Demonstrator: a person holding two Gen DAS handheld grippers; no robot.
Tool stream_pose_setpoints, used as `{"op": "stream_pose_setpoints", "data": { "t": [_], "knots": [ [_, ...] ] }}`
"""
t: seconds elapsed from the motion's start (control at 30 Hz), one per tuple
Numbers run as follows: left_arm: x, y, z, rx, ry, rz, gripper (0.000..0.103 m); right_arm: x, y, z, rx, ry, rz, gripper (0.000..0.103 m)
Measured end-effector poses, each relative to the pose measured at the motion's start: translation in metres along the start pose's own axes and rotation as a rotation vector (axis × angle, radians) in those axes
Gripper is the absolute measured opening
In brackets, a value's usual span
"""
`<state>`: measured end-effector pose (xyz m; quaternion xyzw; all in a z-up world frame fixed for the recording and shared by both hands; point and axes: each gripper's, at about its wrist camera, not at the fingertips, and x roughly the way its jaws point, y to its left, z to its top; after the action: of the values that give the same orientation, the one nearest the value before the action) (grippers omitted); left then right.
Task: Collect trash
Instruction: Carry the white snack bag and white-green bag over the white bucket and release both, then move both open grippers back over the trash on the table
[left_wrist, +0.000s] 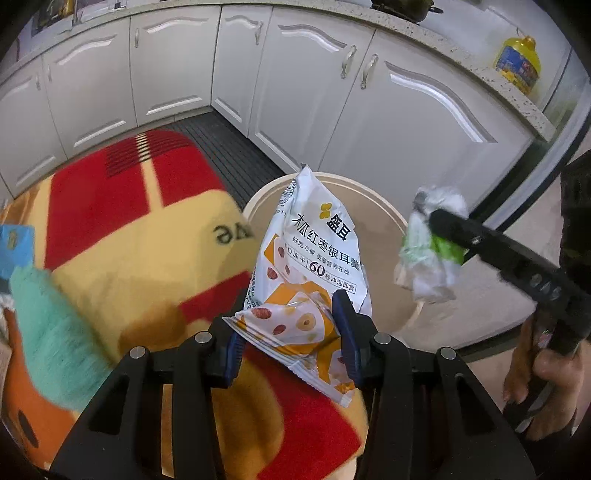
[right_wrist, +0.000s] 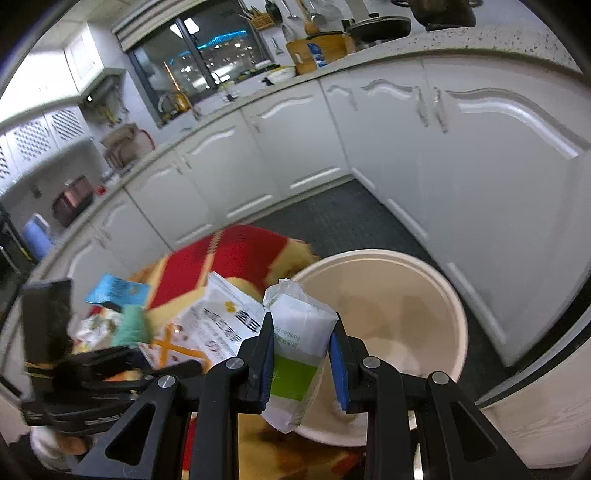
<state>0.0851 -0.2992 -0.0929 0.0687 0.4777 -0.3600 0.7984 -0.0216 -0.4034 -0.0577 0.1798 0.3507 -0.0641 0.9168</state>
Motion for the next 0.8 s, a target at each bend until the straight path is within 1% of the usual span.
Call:
{"op": "stream_pose_setpoints", "data": {
  "t": [0.1, 0.17, 0.2, 0.23, 0.27, 0.3, 0.4, 0.57, 0.8],
  "knots": [
    [0.012, -0.006, 0.01, -0.014, 0.009, 0.002, 0.044, 0.013, -0.012, 0.002, 0.017, -0.001, -0.068, 0.025],
    [0.019, -0.01, 0.015, -0.018, 0.013, -0.004, 0.045, 0.019, -0.022, 0.004, 0.037, 0.006, -0.108, 0.037],
    [0.022, -0.011, 0.016, -0.017, 0.017, -0.012, 0.046, 0.022, -0.027, 0.005, 0.048, 0.008, -0.128, 0.049],
    [0.023, -0.012, 0.017, -0.016, 0.018, -0.017, 0.048, 0.023, -0.032, 0.005, 0.058, 0.005, -0.134, 0.049],
    [0.024, -0.013, 0.017, -0.015, 0.016, -0.019, 0.055, 0.023, -0.034, 0.005, 0.063, 0.005, -0.132, 0.049],
    [0.024, -0.014, 0.017, -0.012, 0.01, -0.017, 0.059, 0.022, -0.035, 0.005, 0.064, 0.004, -0.131, 0.049],
    [0.026, -0.016, 0.015, -0.008, 0.007, -0.005, 0.059, 0.021, -0.035, 0.002, 0.059, 0.005, -0.129, 0.049],
    [0.02, -0.013, 0.012, -0.008, -0.005, 0.013, 0.059, 0.02, -0.026, -0.005, 0.068, 0.02, -0.093, 0.049],
    [-0.013, -0.007, 0.003, -0.002, -0.075, 0.053, 0.059, 0.017, -0.005, -0.008, 0.044, 0.022, -0.063, 0.051]
  ]
}}
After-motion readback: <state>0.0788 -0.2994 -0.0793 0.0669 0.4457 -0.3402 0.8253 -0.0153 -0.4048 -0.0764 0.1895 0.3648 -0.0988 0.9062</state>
